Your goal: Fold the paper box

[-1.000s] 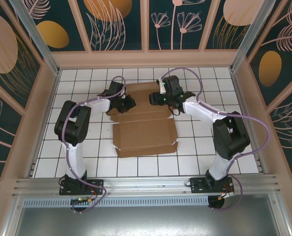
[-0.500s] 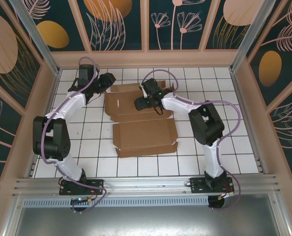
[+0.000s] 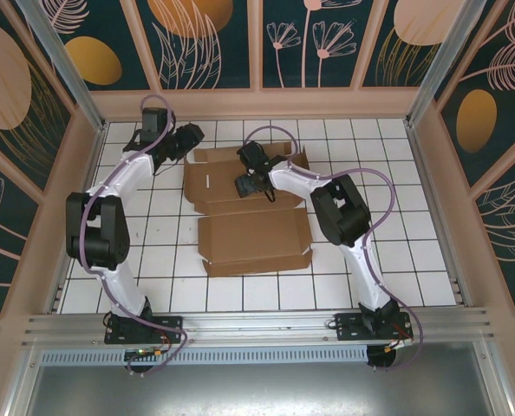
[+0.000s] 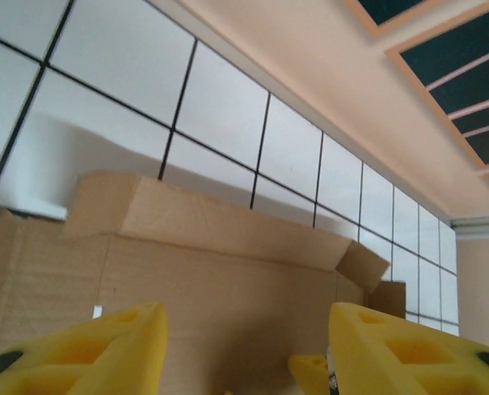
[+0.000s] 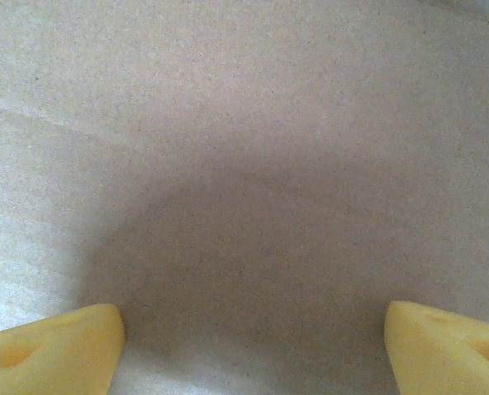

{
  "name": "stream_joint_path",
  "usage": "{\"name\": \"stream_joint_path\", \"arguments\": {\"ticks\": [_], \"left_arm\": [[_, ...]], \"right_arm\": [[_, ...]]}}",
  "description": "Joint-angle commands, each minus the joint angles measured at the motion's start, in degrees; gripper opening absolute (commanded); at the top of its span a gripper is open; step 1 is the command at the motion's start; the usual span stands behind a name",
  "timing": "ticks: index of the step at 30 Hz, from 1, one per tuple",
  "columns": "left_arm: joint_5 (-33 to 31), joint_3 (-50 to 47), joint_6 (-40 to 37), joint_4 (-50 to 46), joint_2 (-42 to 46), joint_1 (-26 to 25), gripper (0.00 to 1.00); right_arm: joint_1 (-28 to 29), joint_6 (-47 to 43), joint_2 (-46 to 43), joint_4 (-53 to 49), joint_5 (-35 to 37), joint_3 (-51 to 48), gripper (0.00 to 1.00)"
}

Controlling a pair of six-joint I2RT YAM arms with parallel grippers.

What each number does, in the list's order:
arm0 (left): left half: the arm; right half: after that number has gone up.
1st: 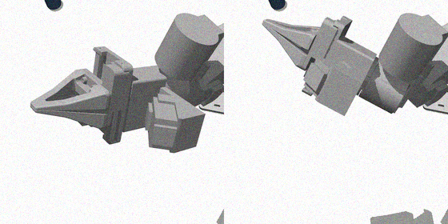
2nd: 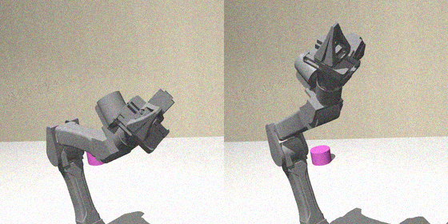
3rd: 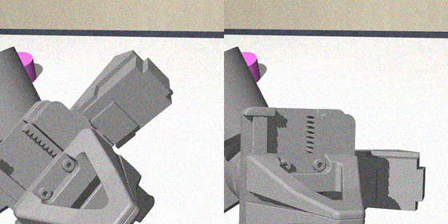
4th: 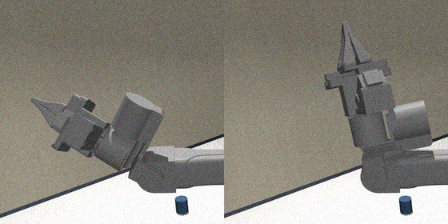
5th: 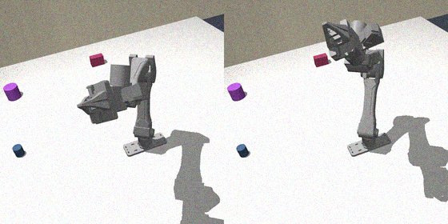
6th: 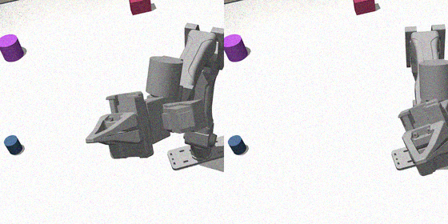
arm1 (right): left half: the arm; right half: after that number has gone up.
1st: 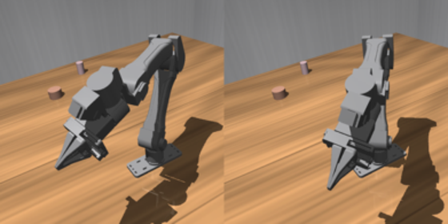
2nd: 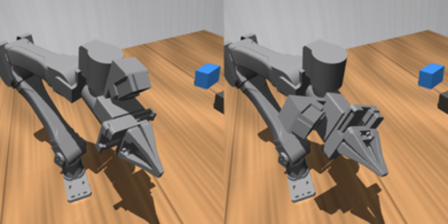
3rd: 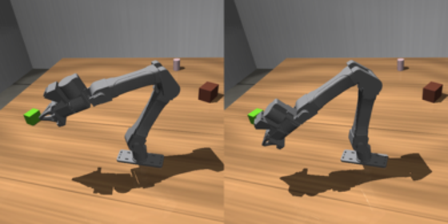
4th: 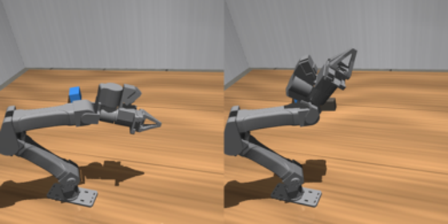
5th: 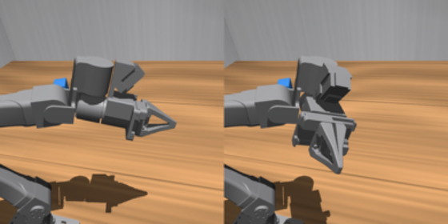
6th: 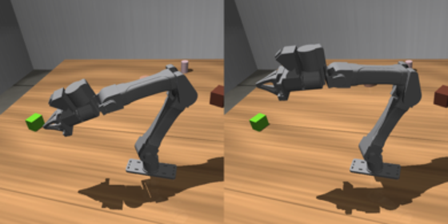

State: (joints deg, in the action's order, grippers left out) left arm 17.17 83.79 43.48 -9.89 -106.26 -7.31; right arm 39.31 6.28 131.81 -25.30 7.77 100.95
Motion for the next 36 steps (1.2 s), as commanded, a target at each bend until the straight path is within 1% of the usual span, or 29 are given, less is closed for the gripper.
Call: {"name": "stream_joint_path", "arguments": {"ticks": [1, 5, 8, 11, 14, 18, 22, 27, 36], "left_arm": [[-2.7, 5.4, -2.9, -4.5, -3.1, 1.2, 0.58], [-0.9, 12.0, -4.2, -8.2, -9.2, 1.7, 0.62], [1.4, 16.6, -5.8, -11.0, -14.2, 1.6, 0.69], [0.7, 20.1, -7.1, -14.9, -18.4, 1.6, 0.70], [0.1, 19.5, -8.8, -14.7, -19.4, 1.6, 0.71], [1.5, 20.3, -9.0, -14.2, -21.4, 1.6, 0.72], [0.9, 22.3, -9.2, -15.1, -23.8, 1.6, 0.77], [0.3, 23.5, -9.4, -15.6, -25.9, 1.4, 0.80], [-2.2, 26.9, -10.4, -17.5, -29.2, 0.0, 0.80]], "right_arm": [[0.0, 0.2, 3.4, -7.2, -2.9, -4.8, 0.82], [-1.0, 0.9, 2.5, -6.3, -4.4, -8.5, 0.81], [-1.4, 1.0, 2.4, -5.6, -5.0, -9.6, 0.81], [-1.0, 0.5, 2.9, -5.9, -5.3, -9.5, 0.80], [-0.9, 0.3, 3.0, -5.7, -4.8, -9.8, 0.80], [-0.8, 0.2, 3.3, -5.8, -5.6, -9.6, 0.80], [-0.8, 0.1, 3.4, -5.6, -5.8, -9.6, 0.80], [-0.8, -0.2, 3.1, -5.5, -5.5, -10.1, 0.80], [-0.8, -0.3, 3.0, -5.4, -5.7, -10.2, 0.79]]}}
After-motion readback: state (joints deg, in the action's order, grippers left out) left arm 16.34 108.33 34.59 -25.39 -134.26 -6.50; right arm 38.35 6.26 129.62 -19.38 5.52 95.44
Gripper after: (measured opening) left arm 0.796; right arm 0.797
